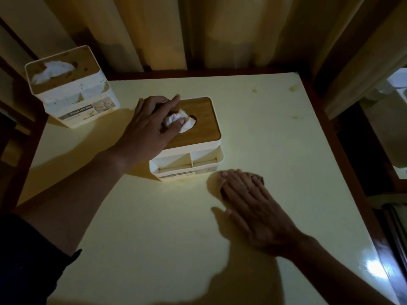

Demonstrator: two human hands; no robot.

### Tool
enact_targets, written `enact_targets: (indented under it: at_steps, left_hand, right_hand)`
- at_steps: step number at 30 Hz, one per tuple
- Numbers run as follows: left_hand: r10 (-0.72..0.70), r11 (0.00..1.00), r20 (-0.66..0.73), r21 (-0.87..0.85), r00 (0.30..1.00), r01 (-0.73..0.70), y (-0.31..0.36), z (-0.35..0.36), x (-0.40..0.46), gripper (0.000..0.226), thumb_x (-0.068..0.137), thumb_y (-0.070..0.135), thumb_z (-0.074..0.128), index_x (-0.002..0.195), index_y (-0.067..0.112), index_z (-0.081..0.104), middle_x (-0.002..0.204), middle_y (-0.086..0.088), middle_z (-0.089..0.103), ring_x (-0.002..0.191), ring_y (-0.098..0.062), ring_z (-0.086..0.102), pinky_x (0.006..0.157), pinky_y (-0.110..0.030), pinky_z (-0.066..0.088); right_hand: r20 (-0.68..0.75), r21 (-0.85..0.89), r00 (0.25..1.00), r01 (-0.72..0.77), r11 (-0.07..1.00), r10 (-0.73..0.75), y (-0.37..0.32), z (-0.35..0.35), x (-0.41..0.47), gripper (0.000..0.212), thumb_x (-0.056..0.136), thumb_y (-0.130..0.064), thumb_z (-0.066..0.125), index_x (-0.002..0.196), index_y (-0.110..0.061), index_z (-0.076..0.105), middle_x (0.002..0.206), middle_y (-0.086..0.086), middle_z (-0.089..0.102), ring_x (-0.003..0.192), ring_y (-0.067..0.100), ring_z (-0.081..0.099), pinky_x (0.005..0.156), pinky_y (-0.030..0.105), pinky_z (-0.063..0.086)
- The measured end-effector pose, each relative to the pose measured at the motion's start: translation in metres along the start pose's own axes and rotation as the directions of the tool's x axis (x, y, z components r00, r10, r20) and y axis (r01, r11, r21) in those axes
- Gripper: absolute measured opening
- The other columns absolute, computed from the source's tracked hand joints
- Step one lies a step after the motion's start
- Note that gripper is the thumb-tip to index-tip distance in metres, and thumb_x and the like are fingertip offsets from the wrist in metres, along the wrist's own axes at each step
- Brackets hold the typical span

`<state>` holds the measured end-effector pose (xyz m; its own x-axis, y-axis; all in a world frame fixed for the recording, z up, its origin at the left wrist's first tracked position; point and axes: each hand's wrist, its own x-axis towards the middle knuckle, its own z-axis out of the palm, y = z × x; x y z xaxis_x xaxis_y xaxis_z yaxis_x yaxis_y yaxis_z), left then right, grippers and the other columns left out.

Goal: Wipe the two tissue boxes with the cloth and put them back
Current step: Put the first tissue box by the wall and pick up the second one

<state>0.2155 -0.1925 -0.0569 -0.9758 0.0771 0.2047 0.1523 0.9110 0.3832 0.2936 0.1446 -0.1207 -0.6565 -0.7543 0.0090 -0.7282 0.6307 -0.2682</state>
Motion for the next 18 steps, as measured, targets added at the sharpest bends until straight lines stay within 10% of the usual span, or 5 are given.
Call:
enact_targets:
  at_steps: [18]
  left_hand:
    - [0.014, 0.994, 0.023, -0.105, 1.0, -0.011, 0.001, 0.005, 0.034, 0.063, 0.101, 0.057, 0.044, 0.158, 0.028, 0.04, 0.135, 0.002, 0.044, 0.127, -0.014, 0.039, 0.108, -0.028, 0.032]
  right_hand:
    - [0.087, 0.067, 0.979, -0.192, 0.979, 0.186, 0.103, -0.032, 0.169, 0.079, 0.103, -0.054, 0.002, 0.172, -0.017, 0.008, 0.181, 0.003, 0.001, 0.167, 0.026, -0.007, 0.135, 0.049, -0.002]
